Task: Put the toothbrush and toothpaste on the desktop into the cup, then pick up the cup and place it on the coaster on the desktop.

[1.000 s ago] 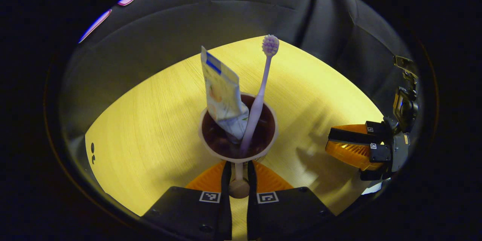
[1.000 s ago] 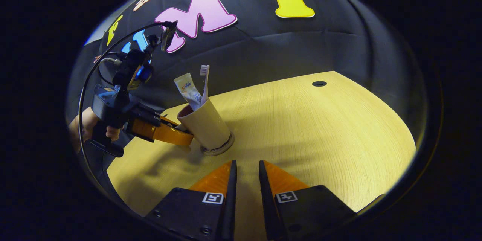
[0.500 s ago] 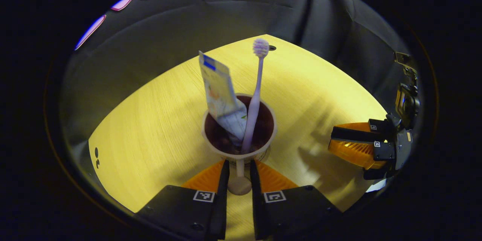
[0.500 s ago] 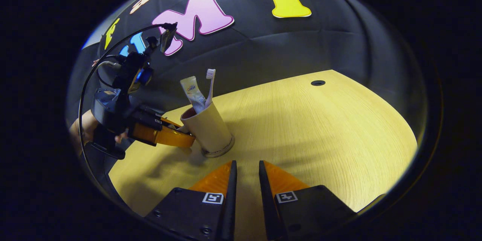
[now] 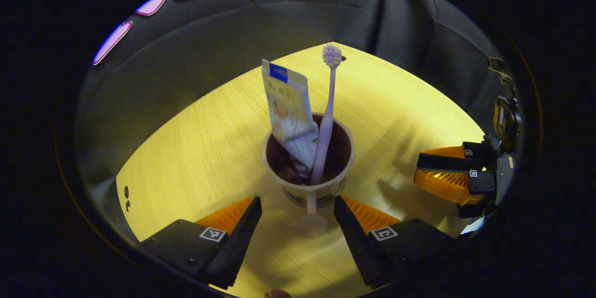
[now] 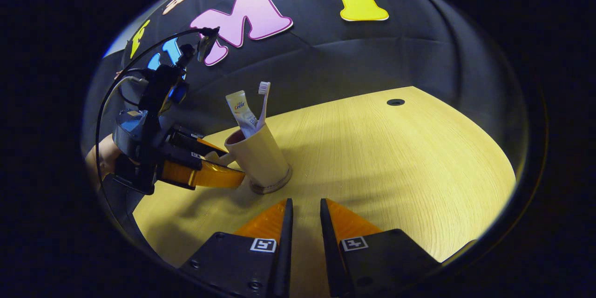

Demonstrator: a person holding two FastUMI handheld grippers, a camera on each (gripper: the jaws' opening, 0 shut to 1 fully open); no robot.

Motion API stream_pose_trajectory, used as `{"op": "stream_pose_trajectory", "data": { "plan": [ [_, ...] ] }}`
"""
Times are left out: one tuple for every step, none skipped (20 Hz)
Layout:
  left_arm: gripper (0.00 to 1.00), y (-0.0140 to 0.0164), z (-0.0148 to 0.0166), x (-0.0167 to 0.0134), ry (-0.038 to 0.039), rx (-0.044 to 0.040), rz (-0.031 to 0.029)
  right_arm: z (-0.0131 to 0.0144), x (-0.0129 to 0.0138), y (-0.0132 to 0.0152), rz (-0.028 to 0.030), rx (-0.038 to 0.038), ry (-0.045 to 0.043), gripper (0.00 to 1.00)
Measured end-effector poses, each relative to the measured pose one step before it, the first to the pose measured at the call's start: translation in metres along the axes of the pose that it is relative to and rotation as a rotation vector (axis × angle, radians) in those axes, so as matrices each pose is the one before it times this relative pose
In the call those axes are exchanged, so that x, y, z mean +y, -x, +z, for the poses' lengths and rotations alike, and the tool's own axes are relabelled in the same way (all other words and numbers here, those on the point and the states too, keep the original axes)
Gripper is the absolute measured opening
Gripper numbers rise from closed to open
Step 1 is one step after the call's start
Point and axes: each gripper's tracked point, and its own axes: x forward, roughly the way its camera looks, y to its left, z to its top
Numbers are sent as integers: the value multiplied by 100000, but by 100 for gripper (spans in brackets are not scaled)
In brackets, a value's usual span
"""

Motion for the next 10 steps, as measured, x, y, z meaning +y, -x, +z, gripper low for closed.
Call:
{"op": "stream_pose_trajectory", "data": {
  "plan": [
    [98, 38, -40, 0, -73, 127, -55, 37, 76, 21, -25, -106, 53, 35],
    [98, -4, -78, 35, -23, 108, 155, -11, 27, 43, -212, -114, 65, 35],
    [98, 40, -2, 102, -90, -272, 453, 51, 99, 41, 54, -44, -28, 35],
    [98, 115, 26, 110, -23, -558, 671, 49, 209, 165, 375, -107, -130, 36],
    [98, 151, 113, 8, 155, -935, 197, 128, 187, 101, 64, -110, -149, 35],
    [98, 194, 131, 32, 396, -1373, 429, 99, 108, 187, -46, -210, -96, 35],
    [98, -51, 2, 72, 650, -1158, 769, 217, 189, 230, -184, -17, -149, 36],
    [98, 215, 39, 153, 838, -1842, 1141, 231, 257, 330, -170, 25, -332, 35],
    [98, 349, 107, 107, 1194, -2513, 1143, 387, 300, 344, -3, 99, -458, 36],
    [98, 557, 228, -5, 1279, -2866, 1070, 354, 423, 450, -131, 246, -337, 36]
  ]
}}
